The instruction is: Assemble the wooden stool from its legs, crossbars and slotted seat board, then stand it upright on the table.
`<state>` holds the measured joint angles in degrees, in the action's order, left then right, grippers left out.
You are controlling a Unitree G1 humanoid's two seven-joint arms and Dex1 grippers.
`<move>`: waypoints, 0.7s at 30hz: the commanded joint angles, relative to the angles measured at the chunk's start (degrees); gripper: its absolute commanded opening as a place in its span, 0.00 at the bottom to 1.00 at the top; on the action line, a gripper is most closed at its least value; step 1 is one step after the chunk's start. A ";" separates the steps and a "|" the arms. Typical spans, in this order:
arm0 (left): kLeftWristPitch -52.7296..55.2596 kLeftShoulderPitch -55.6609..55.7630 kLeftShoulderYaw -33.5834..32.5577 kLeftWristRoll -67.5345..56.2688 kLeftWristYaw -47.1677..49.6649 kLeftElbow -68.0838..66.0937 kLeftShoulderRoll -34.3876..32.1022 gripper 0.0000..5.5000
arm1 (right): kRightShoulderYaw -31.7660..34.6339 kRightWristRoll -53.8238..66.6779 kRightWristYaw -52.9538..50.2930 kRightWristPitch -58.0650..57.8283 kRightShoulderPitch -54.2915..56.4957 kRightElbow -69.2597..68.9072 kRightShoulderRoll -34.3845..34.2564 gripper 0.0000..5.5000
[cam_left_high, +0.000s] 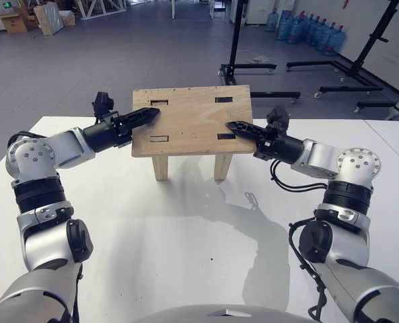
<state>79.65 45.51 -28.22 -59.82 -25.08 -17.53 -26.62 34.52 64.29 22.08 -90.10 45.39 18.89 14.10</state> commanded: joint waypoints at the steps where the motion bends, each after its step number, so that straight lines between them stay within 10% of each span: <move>1: 2.62 6.70 -1.12 7.73 17.99 -5.13 5.93 0.39 | -0.41 -3.57 -13.69 -2.37 5.46 4.98 -7.16 0.28; 21: 3.33 12.97 -12.89 11.51 37.73 -12.47 16.81 0.37 | 3.57 -8.56 -30.64 12.73 10.32 24.84 -10.58 0.28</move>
<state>79.80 60.96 -44.43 -49.01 12.12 -25.95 -17.96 45.00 65.21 -2.81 -79.63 57.42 39.86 8.08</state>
